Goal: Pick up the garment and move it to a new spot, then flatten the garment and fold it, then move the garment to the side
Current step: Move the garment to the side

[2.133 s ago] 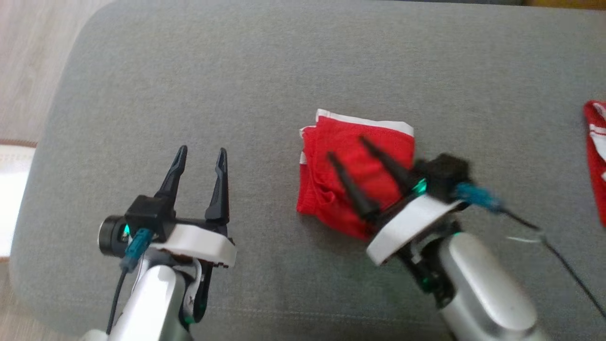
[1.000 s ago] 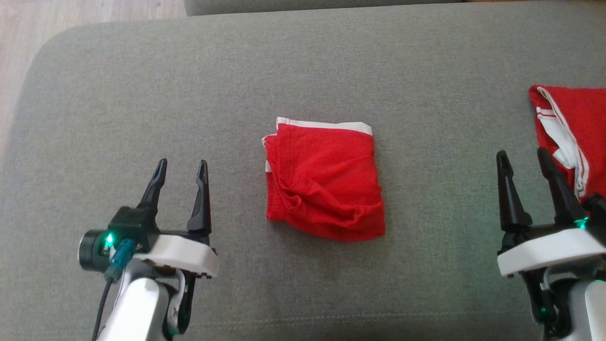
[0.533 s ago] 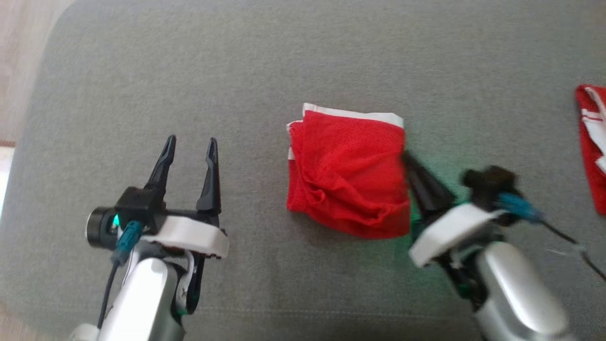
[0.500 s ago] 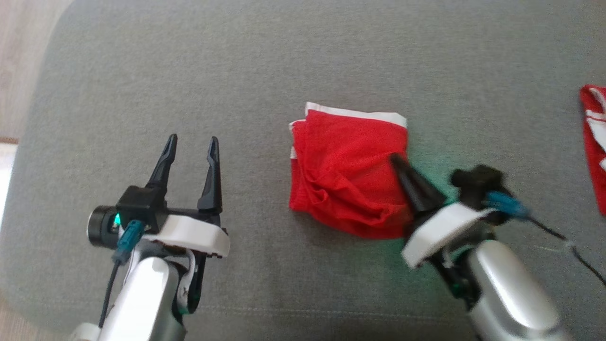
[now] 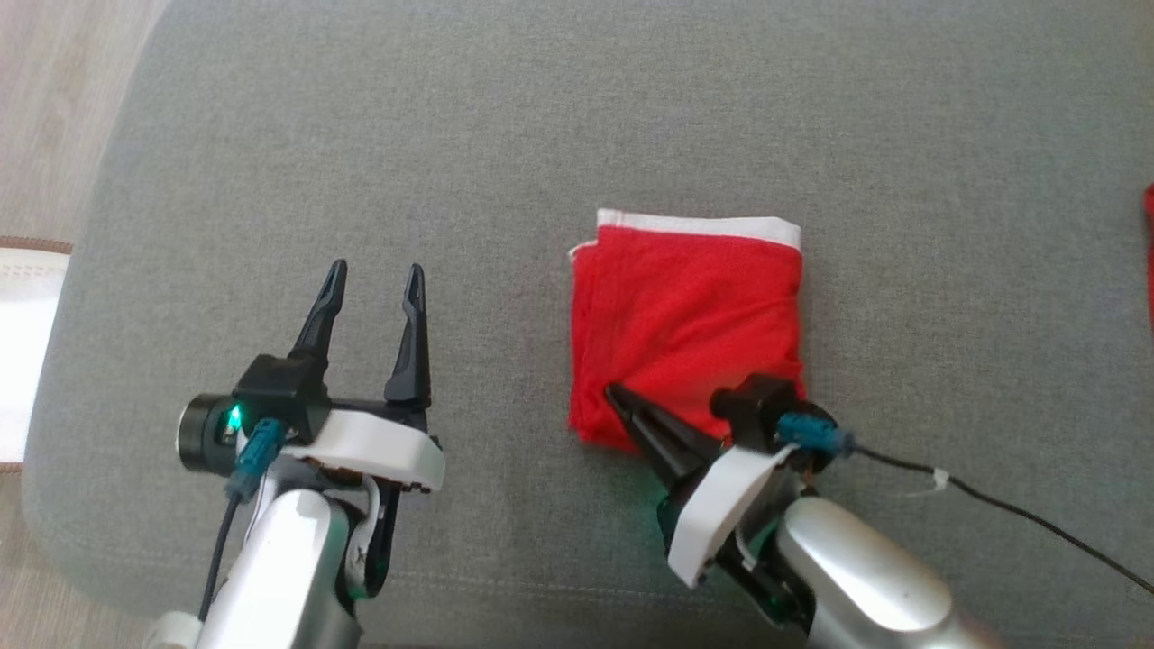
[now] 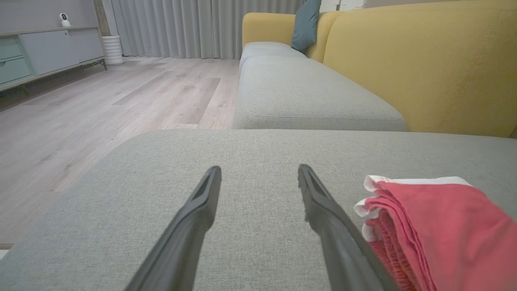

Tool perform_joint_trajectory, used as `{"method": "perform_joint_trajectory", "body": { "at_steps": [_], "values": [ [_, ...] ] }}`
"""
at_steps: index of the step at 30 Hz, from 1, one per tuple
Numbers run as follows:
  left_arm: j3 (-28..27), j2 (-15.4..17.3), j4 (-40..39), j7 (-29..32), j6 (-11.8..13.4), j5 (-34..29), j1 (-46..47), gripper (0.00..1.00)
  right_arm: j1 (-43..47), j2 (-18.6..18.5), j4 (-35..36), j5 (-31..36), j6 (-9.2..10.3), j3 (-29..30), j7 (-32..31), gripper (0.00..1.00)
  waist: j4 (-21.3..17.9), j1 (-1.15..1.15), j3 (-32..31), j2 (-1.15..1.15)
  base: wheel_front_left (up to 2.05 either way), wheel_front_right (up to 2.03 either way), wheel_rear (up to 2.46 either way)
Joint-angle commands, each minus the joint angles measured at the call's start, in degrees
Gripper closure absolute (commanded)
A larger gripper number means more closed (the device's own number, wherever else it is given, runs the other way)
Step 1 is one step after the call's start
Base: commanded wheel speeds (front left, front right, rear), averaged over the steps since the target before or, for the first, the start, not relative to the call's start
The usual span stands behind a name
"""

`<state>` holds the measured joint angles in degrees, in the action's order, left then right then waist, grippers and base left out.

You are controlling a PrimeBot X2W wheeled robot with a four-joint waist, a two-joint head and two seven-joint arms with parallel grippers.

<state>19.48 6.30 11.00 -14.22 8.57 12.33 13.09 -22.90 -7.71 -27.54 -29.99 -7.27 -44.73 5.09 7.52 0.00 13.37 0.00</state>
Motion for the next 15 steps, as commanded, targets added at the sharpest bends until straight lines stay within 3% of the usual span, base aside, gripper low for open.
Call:
{"method": "perform_joint_trajectory", "body": {
  "at_steps": [1, 6, 10, 11, 12, 13, 15],
  "values": [
    [-2.30, 0.47, -1.61, -0.65, 0.21, 0.45, 1.43, 0.00, -0.81, 0.44, 0.62, -0.51, -0.22, -1.54, 0.86, 1.00, 0.05, 0.00, -0.17, 0.00, 0.00, 0.00, 0.00],
    [-3.11, 0.77, -1.51, -0.72, 0.40, 0.76, 0.45, 0.00, -1.38, -0.33, -0.44, -1.25, -0.22, -5.24, 2.74, 1.00, 0.06, 0.00, -1.30, 0.00, 0.00, 0.00, 0.00],
    [-3.84, 1.31, -1.64, -0.75, 0.77, 0.71, -1.23, 0.00, -0.78, -1.23, 1.12, -1.88, -0.22, -2.93, 5.78, 1.00, -0.58, 0.00, -3.47, 0.00, 0.00, 0.00, 0.00],
    [-4.15, 1.50, -2.01, -0.75, 0.90, 0.63, -1.76, 0.00, -0.38, -1.52, 1.90, -1.93, -0.22, -1.30, 6.38, 0.87, -0.86, 0.00, -4.08, 0.00, 0.00, 0.00, 0.00],
    [-4.37, 1.70, -2.28, -0.76, 0.94, 0.56, -2.35, 0.00, 0.16, -1.92, 2.75, -1.69, -0.22, 0.73, 6.90, 0.49, -1.09, 0.00, -4.72, 0.00, 0.00, 0.00, 0.00],
    [-4.54, 1.86, -2.50, -0.76, 0.91, 0.54, -2.94, 0.00, 0.96, -2.37, 3.49, -1.38, -0.22, 3.32, 7.25, 0.00, -1.29, 0.00, -5.33, 0.00, 0.00, 0.00, 0.00],
    [-5.02, 2.26, -3.39, -0.76, 0.63, 0.48, -3.92, 0.00, 2.92, -3.25, 5.31, -0.02, -0.22, 9.67, 8.02, 0.00, -1.76, 0.00, -6.50, 0.00, 0.00, 0.00, 0.00]
  ]
}}
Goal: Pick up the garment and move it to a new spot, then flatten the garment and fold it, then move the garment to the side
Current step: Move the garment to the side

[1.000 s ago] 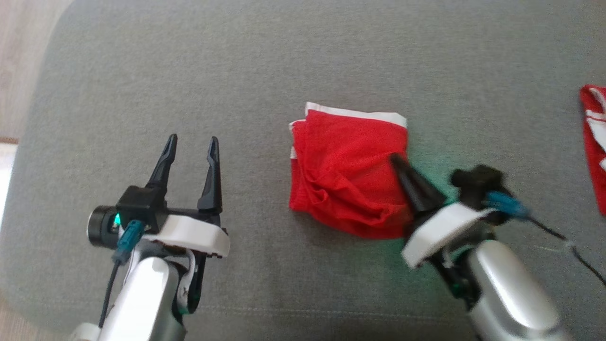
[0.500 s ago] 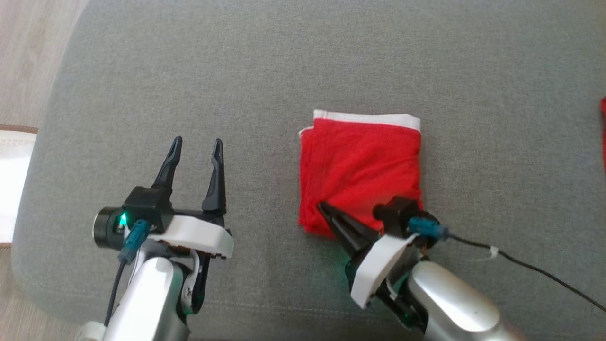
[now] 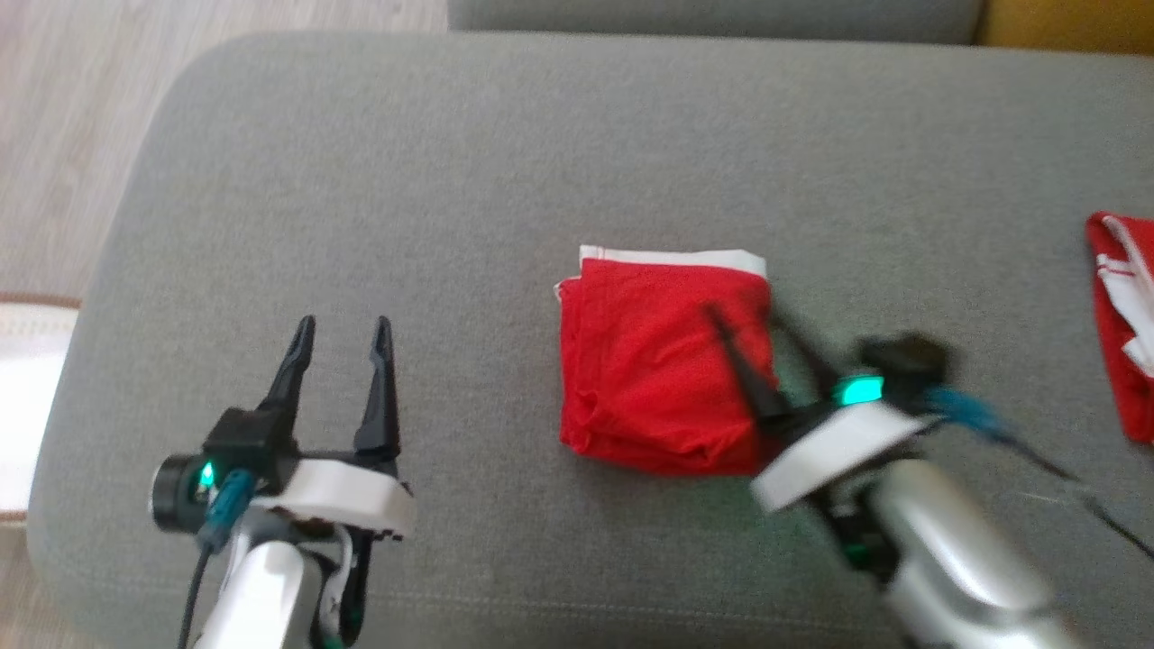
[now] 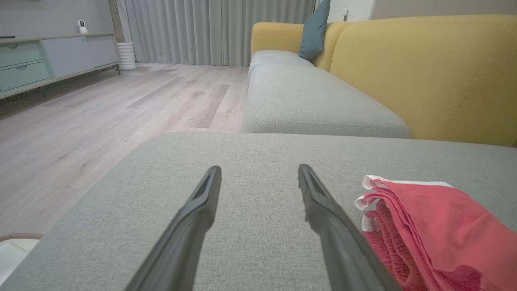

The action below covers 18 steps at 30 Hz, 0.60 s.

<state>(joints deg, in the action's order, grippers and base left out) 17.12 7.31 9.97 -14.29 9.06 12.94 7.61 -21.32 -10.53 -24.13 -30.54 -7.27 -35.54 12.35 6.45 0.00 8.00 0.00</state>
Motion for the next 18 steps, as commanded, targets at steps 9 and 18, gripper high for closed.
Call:
{"method": "perform_joint_trajectory", "body": {
  "at_steps": [9, 18],
  "values": [
    [-4.76, 3.65, -2.72, -0.70, -0.68, 0.48, -2.78, 0.00, 13.69, -1.55, 10.72, 10.26, -0.22, 26.87, -2.39, 0.00, -4.20, 0.00, -5.07, 0.00, 0.00, 0.00, 0.00],
    [-5.38, 5.55, -2.49, -0.57, -1.03, 1.18, -5.22, 0.00, 22.62, 1.41, 22.82, 15.16, -0.22, 34.06, -9.87, 0.00, -6.94, 0.00, -7.58, 0.00, 0.00, 0.00, 0.00]
  ]
}}
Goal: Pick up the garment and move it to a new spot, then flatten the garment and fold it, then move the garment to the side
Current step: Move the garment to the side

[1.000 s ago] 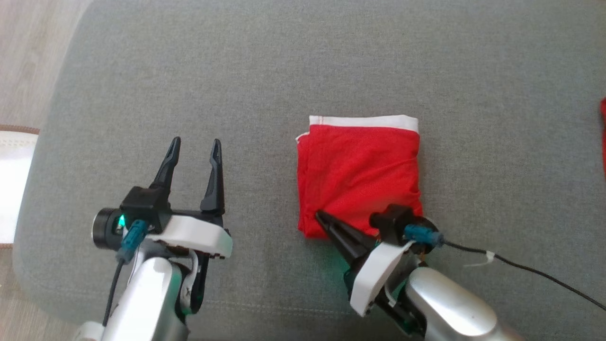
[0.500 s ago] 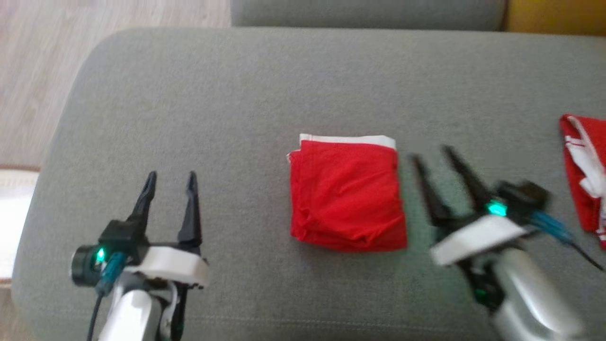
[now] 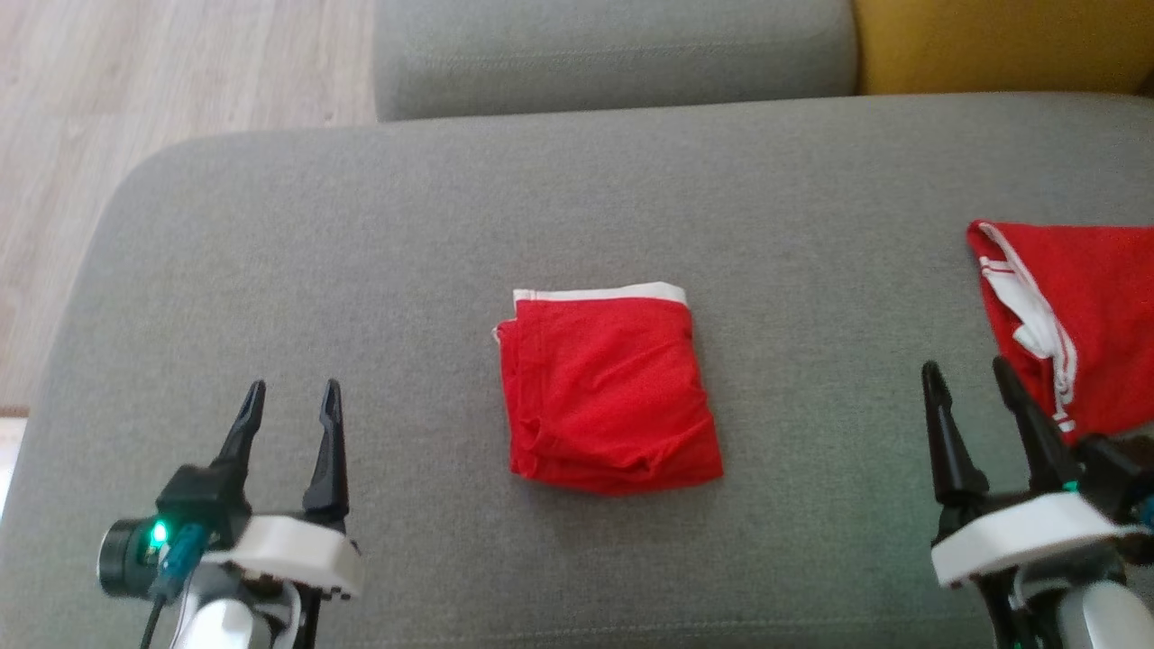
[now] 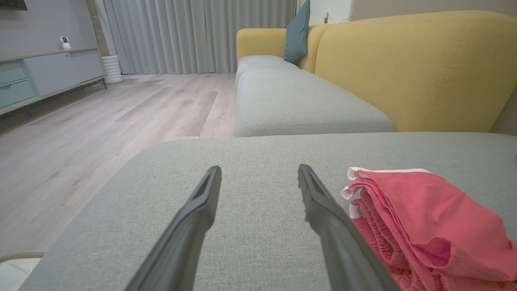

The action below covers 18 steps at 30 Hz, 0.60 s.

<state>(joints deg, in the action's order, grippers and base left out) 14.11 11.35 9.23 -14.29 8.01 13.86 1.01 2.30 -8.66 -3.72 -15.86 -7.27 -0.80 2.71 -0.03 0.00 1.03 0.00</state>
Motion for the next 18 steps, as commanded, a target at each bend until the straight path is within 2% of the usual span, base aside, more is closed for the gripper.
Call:
{"method": "perform_joint_trajectory", "body": {
  "at_steps": [1, 8, 18],
  "values": [
    [-2.39, 1.66, -1.79, -0.47, 0.07, 0.30, 1.04, 0.00, -0.27, -0.26, 3.38, 0.99, -0.22, -0.53, -0.88, 0.00, -0.61, 0.00, -0.93, 0.00, 0.00, 0.00, 0.00],
    [-2.29, 2.29, -2.87, 0.78, 0.96, 0.33, -1.00, 0.00, 3.08, 1.08, 7.94, 2.09, -0.22, 0.03, -3.83, 0.00, -0.78, 0.00, -2.38, 0.00, 0.00, 0.00, 0.00],
    [-2.12, 2.64, -3.98, 1.63, 1.71, 0.70, -2.11, 0.00, 3.75, 1.52, 9.79, 2.88, -0.22, 0.00, -4.99, 0.00, -0.77, 0.00, -2.58, 0.00, 0.00, 0.00, 0.00]
  ]
}}
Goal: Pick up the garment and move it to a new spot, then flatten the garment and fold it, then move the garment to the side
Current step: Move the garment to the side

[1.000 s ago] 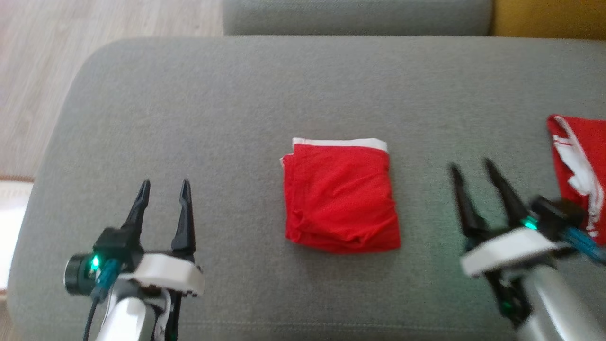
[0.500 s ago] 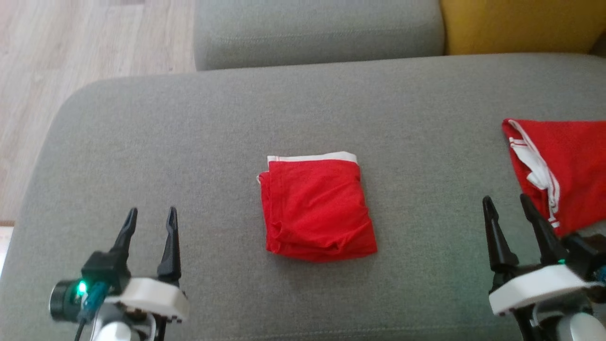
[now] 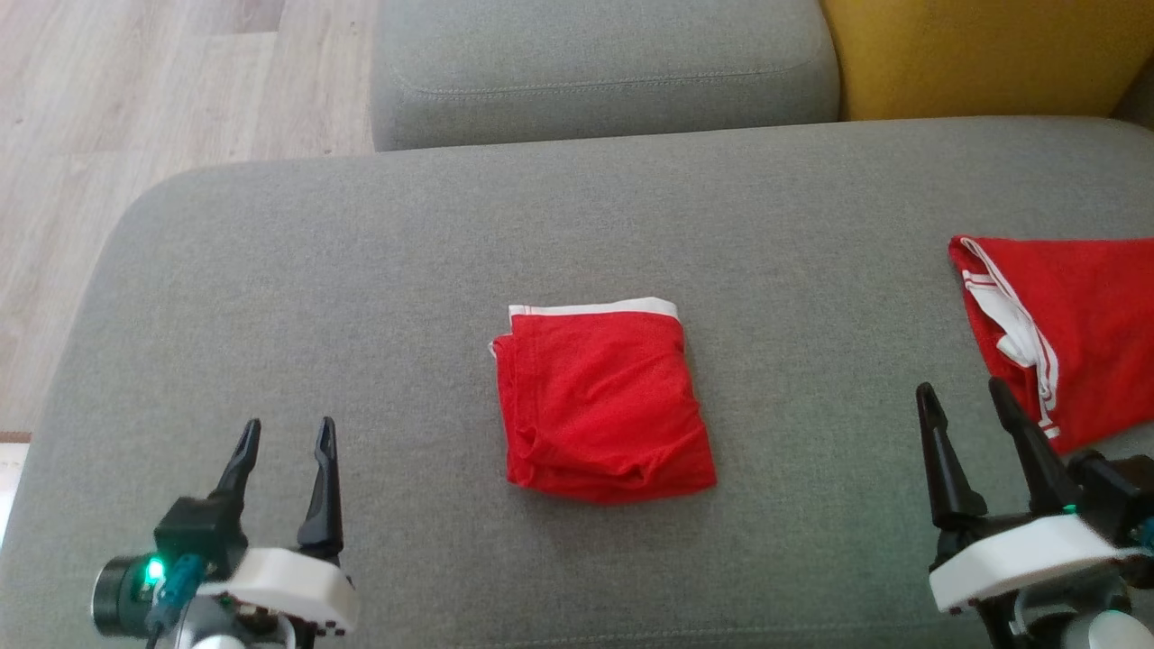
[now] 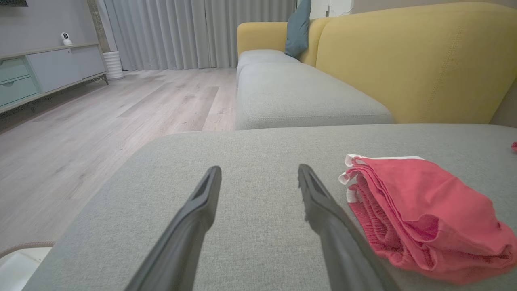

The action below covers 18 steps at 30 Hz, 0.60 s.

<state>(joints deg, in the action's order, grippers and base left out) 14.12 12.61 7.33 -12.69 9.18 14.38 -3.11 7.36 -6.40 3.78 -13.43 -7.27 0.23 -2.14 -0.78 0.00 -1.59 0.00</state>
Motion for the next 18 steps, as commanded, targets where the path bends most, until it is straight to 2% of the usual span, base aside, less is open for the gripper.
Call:
{"method": "perform_joint_trajectory", "body": {
  "at_steps": [1, 18],
  "values": [
    [-2.12, 1.43, -2.16, 0.07, 0.61, 0.21, 1.99, 0.00, -1.32, -0.64, 2.32, 0.29, -0.22, -1.00, -0.21, 0.00, -0.08, 0.00, 0.08, 0.00, 0.00, 0.00, 0.00],
    [-1.31, 1.76, -3.47, 0.05, 1.07, 0.25, 3.23, 0.00, -1.38, -0.74, 2.35, 0.63, -0.22, -0.86, -1.20, 0.00, 0.45, 0.00, 1.25, 0.00, 0.00, 0.00, 0.00]
  ]
}}
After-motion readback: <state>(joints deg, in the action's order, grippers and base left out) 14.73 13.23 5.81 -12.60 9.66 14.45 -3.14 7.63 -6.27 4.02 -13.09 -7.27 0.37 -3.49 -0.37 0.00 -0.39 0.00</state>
